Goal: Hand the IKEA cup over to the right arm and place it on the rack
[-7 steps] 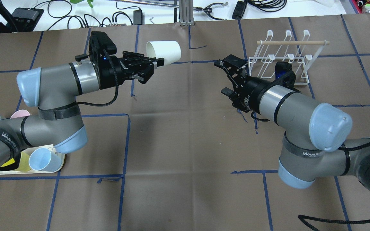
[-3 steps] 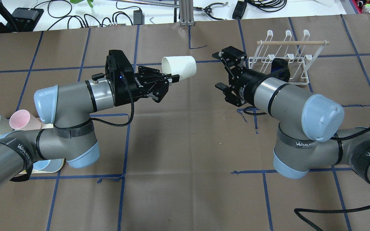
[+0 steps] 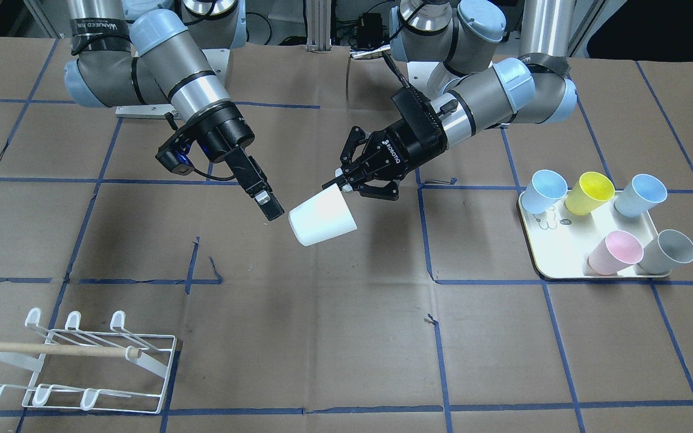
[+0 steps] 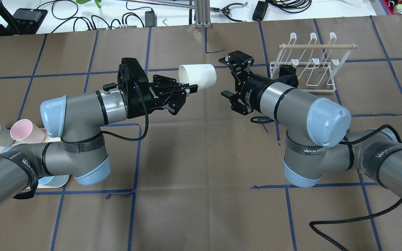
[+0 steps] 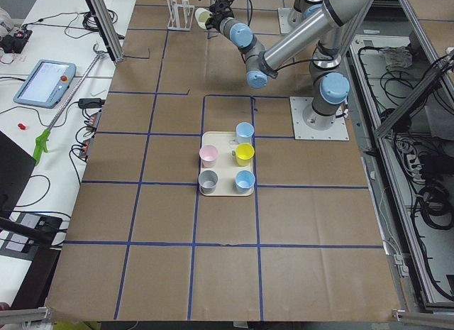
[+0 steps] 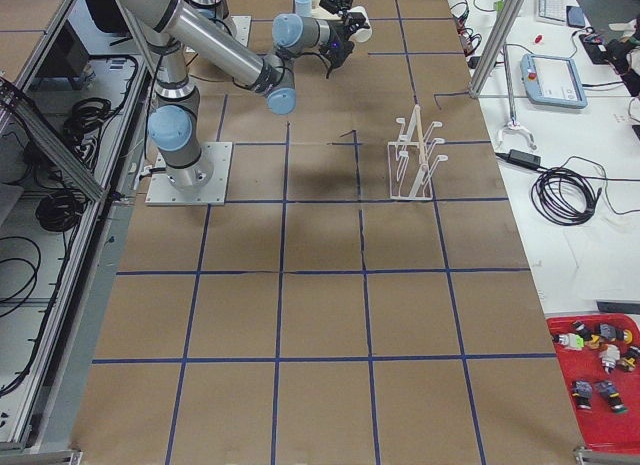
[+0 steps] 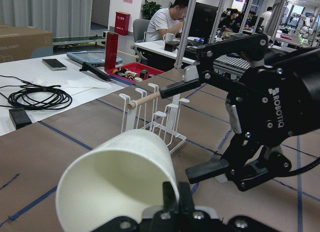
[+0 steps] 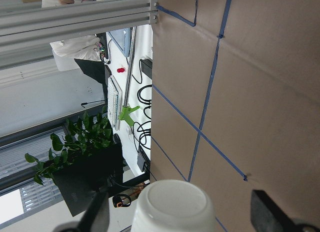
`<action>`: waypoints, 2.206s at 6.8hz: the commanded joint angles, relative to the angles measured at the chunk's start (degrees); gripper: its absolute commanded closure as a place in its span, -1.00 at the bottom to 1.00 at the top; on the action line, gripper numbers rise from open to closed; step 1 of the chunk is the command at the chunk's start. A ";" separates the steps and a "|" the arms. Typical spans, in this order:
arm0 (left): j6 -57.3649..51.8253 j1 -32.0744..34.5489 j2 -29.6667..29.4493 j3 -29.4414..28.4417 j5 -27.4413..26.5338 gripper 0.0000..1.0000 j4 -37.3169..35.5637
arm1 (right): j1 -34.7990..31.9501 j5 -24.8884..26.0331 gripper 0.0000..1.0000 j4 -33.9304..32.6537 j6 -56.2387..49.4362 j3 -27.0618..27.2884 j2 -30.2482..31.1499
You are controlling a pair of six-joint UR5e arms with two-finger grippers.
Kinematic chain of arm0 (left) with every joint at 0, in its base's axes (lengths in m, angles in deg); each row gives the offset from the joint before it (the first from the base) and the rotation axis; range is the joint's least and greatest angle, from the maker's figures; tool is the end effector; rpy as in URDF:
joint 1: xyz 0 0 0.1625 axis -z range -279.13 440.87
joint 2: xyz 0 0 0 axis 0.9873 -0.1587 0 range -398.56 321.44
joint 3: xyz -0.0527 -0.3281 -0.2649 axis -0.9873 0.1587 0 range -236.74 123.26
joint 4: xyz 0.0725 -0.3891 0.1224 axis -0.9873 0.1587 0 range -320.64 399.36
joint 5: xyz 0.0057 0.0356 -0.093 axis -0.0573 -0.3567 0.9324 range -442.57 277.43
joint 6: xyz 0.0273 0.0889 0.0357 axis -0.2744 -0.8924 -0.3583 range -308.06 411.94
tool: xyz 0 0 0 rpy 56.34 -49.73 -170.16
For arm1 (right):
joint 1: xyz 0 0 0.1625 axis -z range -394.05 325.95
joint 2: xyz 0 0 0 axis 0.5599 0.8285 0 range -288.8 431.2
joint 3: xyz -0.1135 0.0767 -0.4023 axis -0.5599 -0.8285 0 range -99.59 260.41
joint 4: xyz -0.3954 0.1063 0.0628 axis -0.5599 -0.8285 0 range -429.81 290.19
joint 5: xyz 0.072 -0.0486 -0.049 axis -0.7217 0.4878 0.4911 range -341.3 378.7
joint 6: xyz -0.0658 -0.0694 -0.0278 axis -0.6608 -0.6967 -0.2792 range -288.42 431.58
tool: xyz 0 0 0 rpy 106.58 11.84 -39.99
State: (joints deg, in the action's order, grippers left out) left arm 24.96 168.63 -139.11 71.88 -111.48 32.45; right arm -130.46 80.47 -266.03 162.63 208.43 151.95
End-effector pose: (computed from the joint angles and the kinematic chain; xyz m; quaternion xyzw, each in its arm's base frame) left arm -0.2033 -0.4452 0.3249 -0.3696 -0.7252 0.4545 0.3618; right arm 0.2307 -0.4380 0.3341 0.4797 0.7050 -0.1554 0.4987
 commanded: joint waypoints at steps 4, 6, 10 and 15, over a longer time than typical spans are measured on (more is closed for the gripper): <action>0.18 0.04 0.00 -0.21 -0.09 0.98 -0.12 | -3.25 3.16 -0.97 -0.12 1.23 -2.42 -1.74; 0.27 -0.05 0.09 -0.21 -0.09 0.98 -0.12 | -4.49 3.62 -0.97 -0.12 2.73 -3.21 -1.74; 0.79 -0.05 0.27 -0.21 -0.09 0.97 -0.12 | -5.45 3.62 -0.97 -0.04 2.73 -6.98 -5.16; 0.79 -0.05 0.27 -0.21 -0.09 0.97 -0.12 | -6.16 3.62 -0.74 -0.04 2.65 -7.69 -6.75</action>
State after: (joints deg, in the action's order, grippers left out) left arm 25.75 168.59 -138.84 71.67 -111.57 32.33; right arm -136.58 84.09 -266.09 165.34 200.81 145.25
